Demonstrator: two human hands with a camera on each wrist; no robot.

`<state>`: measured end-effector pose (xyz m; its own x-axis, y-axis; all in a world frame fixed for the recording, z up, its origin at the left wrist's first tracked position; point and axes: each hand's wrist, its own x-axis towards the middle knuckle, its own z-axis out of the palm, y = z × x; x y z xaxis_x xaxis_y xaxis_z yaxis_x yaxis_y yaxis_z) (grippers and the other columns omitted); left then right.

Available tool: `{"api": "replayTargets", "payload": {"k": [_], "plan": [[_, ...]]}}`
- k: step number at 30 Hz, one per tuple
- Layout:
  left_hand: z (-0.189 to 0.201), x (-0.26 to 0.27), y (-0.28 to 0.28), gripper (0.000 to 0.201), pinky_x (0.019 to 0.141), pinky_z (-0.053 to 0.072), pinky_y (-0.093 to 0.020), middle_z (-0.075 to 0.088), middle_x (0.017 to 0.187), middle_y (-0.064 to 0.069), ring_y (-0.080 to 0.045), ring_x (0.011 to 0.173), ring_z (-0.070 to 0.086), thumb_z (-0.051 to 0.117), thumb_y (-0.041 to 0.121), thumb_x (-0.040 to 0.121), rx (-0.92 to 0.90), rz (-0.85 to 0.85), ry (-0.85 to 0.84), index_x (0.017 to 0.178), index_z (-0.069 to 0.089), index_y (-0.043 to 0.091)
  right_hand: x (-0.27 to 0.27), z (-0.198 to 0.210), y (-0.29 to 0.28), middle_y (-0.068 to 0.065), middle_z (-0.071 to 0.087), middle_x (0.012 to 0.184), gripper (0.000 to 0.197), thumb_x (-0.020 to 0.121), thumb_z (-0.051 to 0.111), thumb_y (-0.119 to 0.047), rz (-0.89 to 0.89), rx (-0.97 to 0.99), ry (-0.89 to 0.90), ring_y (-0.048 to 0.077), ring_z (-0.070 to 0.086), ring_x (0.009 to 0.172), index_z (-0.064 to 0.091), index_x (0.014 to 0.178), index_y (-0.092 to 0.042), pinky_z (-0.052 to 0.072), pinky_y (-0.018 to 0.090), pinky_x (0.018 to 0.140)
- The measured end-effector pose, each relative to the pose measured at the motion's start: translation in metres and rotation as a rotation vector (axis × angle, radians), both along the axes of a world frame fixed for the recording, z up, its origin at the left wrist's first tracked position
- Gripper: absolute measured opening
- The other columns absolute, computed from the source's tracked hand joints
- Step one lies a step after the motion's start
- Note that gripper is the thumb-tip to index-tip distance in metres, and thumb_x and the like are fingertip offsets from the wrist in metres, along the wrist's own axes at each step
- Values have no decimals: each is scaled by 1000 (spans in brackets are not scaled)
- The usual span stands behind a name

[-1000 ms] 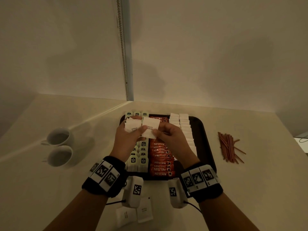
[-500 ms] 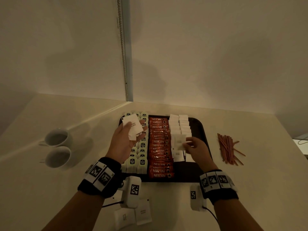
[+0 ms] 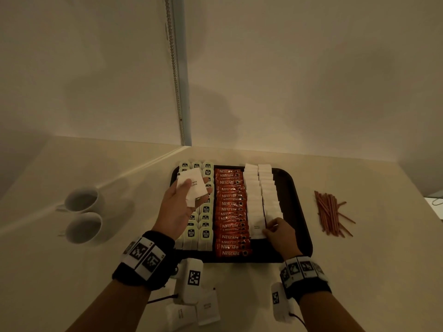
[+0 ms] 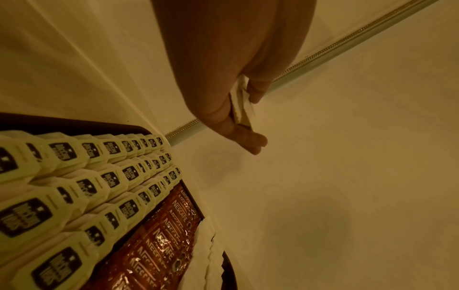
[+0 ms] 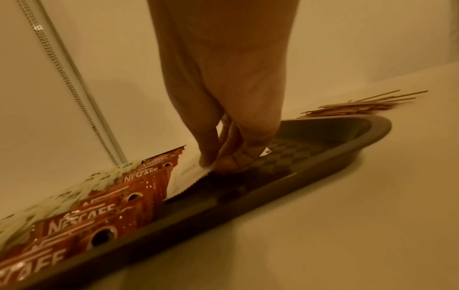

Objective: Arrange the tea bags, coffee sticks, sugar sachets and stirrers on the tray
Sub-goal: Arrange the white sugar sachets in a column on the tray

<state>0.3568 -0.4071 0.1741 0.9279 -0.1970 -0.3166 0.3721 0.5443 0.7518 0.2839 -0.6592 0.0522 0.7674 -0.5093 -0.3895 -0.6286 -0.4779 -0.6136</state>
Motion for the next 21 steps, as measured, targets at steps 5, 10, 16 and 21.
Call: {"api": "replayTargets", "payload": {"k": [5,10,16,21], "plan": [[0,1,1,26,64,58,-25,66,110,-17,-27,85,71,42,5,98,29,-14,-35,117,57,15,0,6,7,9,62,98,17,85,67,-15,41,-139,2,11,53,81,54,94,-9,42,20,73],[1,0,-1,21,54,51,-21,68,102,-12,-26,77,68,51,7,95,210,-56,-105,110,58,20,21,55,33,-5,61,88,15,86,65,-27,147,3,-326,7,57,79,56,92,-17,42,15,68],[1,-4,-8,16,53,46,-21,64,77,-3,-8,58,57,73,12,82,515,-97,-246,96,66,17,57,134,79,-7,63,98,29,90,57,-36,517,212,-508,0,57,83,63,113,-19,46,8,70],[5,-8,-5,24,75,55,-32,72,91,-6,-18,83,67,78,11,75,487,-30,-245,96,68,18,63,130,82,11,66,94,19,91,59,-22,443,358,-510,25,62,81,63,104,-10,52,33,71]]}}
